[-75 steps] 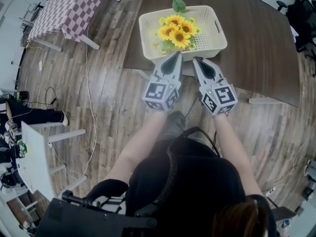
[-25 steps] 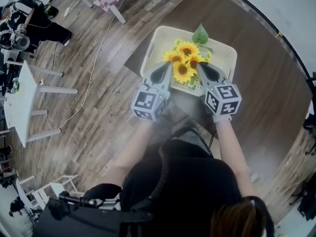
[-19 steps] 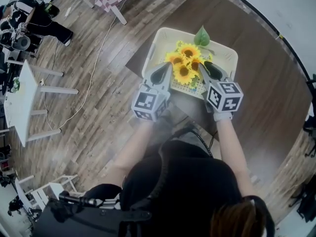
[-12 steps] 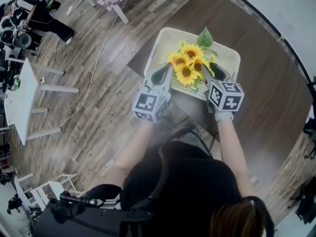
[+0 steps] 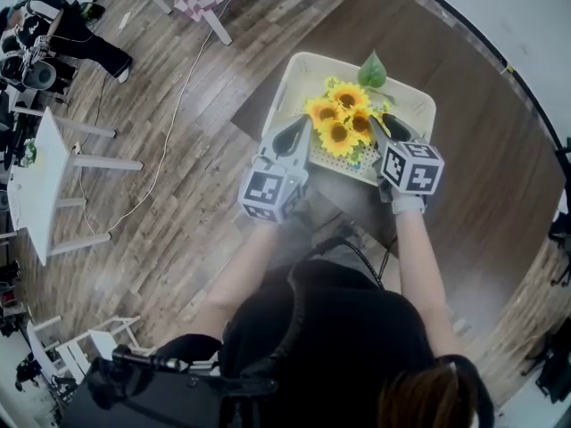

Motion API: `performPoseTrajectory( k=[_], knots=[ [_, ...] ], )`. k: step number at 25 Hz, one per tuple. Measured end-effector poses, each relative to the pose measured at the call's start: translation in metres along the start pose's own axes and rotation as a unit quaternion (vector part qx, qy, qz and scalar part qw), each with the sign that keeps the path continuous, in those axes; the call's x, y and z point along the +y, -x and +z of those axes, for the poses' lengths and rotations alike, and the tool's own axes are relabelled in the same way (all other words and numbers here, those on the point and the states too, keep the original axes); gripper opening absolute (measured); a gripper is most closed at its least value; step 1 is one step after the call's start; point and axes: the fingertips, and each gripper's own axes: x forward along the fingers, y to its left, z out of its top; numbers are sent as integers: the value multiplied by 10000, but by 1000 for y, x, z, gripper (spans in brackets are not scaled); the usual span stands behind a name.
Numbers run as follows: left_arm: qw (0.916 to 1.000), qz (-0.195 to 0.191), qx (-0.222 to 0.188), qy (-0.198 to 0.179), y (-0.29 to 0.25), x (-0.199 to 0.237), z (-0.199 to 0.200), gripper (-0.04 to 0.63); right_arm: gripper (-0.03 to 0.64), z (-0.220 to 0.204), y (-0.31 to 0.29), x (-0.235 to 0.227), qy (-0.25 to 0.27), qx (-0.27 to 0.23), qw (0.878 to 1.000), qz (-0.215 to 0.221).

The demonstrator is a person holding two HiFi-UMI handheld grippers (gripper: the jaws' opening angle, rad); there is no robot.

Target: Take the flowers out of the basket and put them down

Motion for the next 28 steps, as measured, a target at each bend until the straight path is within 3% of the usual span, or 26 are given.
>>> performPoseTrajectory(
  k=[11, 15, 19, 28],
  knots=[
    [10000, 9, -48, 59, -3, 4, 0, 0, 147, -6, -12, 1, -161, 281, 9988, 380],
    [9999, 35, -37, 90, -3, 8, 1, 0, 125, -5, -12, 8, -144, 261, 9981, 535],
    [9999, 55, -25, 140, -5, 11, -1, 0, 51, -6, -13, 12, -109, 313, 9970, 704],
    [9998, -63, 22, 212, -16, 18, 0, 2, 14, -4, -14, 7, -111, 144, 9987, 469]
  ],
)
